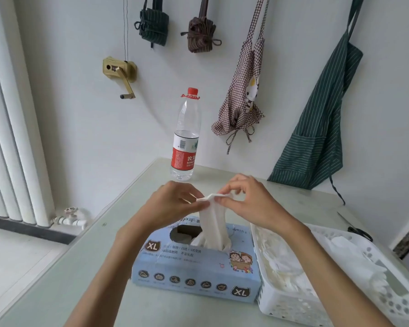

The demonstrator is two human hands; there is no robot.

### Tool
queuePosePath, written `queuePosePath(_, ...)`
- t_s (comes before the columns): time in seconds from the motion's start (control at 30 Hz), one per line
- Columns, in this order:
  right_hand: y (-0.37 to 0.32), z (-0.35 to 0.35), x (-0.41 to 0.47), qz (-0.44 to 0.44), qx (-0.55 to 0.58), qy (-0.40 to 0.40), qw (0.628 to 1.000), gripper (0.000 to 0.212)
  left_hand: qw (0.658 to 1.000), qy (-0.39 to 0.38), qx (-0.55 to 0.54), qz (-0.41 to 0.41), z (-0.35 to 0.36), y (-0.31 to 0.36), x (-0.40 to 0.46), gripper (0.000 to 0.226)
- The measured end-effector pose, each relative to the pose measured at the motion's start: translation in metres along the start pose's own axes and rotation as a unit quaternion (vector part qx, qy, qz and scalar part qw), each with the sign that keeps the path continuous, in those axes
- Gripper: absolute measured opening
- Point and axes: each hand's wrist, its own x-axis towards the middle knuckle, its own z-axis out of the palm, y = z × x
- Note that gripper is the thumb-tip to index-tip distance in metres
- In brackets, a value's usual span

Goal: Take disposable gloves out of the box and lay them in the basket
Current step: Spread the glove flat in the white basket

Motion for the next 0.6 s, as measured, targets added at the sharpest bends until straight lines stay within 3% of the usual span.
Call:
queuePosePath(0.1,0.0,0.0,0.004,0.019,0.052,-0.01,0.998,0.012,0.993,-0.109,-0.03,-0.02,0.005,0.003,-0.001,0.037)
queuePosePath(0.17,0.002,0.005,0.003,0.02,0.064,0.028,0.997,0.013,0.991,-0.129,-0.011,-0.033,0.013,0.002,0.0,0.039)
queuePosePath(0.27,0.006,0.01,-0.005,0.003,-0.001,0.119,0.993,0.015,0.992,-0.094,-0.028,-0.075,0.017,0.0,0.003,0.024)
queuePosePath(0.3,0.008,0.011,-0.008,0.0,-0.012,0.106,0.994,0.015,0.992,-0.08,-0.05,-0.08,0.015,0.001,0.002,0.018)
queuePosePath(0.4,0.007,0.016,-0.013,-0.008,0.01,-0.045,0.999,0.025,0.99,-0.062,-0.111,-0.068,0.006,0.005,0.0,0.011)
queuePosePath(0.43,0.007,0.016,-0.012,-0.01,0.003,-0.051,0.999,0.029,0.99,-0.059,-0.111,-0.065,0.003,0.006,0.0,0.012)
queuePosePath(0.53,0.002,0.011,-0.004,-0.009,0.034,0.068,0.997,0.017,0.997,-0.009,-0.064,-0.052,0.0,0.006,-0.001,0.015)
queuePosePath(0.6,-0.002,0.007,0.0,0.006,0.099,0.088,0.991,0.009,0.997,0.046,-0.055,-0.033,-0.001,0.007,-0.001,0.015)
